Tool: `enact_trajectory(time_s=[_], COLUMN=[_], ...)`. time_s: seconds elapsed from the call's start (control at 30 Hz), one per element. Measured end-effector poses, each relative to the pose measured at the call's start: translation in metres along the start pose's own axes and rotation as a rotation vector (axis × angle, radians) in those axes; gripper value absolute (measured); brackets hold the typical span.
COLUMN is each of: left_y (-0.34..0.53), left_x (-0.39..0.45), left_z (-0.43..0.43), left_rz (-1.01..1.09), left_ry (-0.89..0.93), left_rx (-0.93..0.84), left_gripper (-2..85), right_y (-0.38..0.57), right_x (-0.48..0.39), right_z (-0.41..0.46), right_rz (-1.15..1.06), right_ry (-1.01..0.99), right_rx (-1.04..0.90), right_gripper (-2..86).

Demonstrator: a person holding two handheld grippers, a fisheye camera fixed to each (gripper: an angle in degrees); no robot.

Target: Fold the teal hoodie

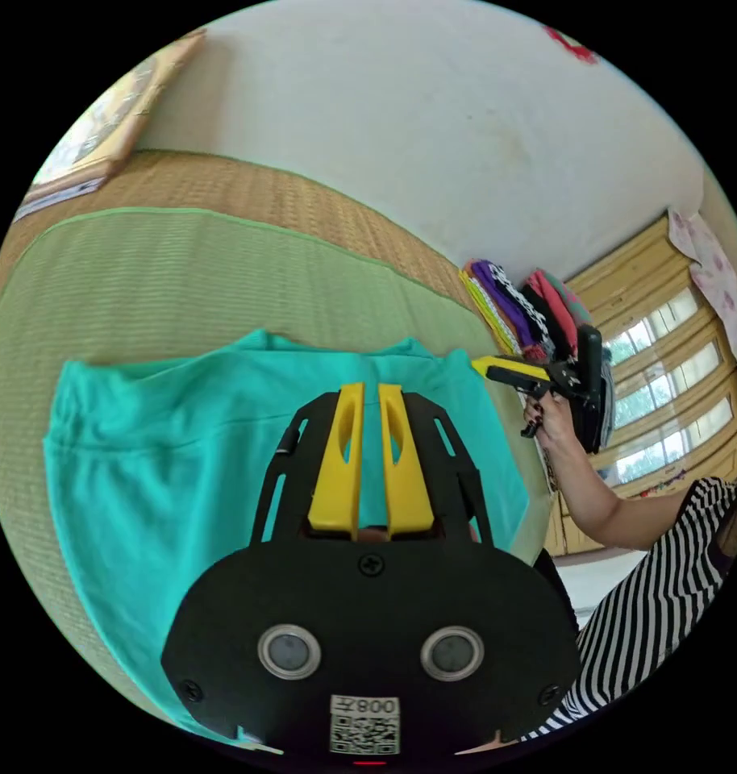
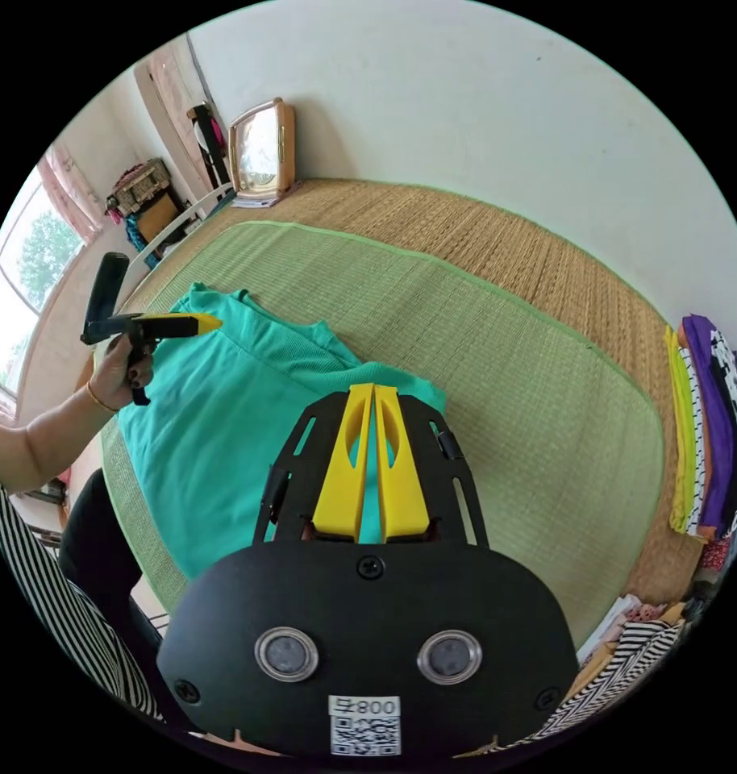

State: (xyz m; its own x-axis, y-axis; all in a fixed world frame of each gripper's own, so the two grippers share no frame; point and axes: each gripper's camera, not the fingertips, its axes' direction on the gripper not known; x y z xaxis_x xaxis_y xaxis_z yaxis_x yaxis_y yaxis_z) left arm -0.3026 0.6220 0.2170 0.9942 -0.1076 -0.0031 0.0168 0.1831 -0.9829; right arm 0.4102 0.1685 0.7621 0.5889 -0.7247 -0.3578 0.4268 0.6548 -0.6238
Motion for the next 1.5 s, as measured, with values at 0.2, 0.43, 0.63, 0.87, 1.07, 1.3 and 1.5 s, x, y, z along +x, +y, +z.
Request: enact_trajectory(time_s=[0.2,0.43,0.63,0.87,1.07,1.3,1.5], left_y=[0.004,0.015,0.005,-0.006,0.008,0.017,0.044], left_x=[-0.032,-0.042,0.033,0.090,0.082,0.058,0.038], left_z=[-0.015,-0.038,0.013,0.069,0.032,0.018,-0.043], left_rz=[-0.101,-0.191,0.086,0.350,0.294,0.194,0.171], left_ry=[-0.176,-0.248,0.046,-0.199,-0.150,-0.161,-0.152], left_rx=[-0.028,0.108,-0.018,-0.217,-0.092,-0.103,0.005], left_gripper=[1.3,0.7,3.4,3.2,1.1,0.4,0.2], right_y=[0.012,0.026,0.034,0.040,0.050,0.056,0.052], right_x=[0.016,0.040,0.050,0.059,0.065,0.078,0.071], right_z=[0.025,0.020,0.017,0.014,0.011,0.009,-0.011], right_rz=[0.056,0.111,0.126,0.126,0.132,0.164,0.143], right_ry=[-0.019,-0.066,-0.066,-0.062,-0.068,-0.113,-0.119], right_rx=[-0.082,-0.036,-0.009,-0.005,0.020,0.024,0.055], right_gripper=[0.0,0.0,0.1,0.1,0.1,0.0,0.0])
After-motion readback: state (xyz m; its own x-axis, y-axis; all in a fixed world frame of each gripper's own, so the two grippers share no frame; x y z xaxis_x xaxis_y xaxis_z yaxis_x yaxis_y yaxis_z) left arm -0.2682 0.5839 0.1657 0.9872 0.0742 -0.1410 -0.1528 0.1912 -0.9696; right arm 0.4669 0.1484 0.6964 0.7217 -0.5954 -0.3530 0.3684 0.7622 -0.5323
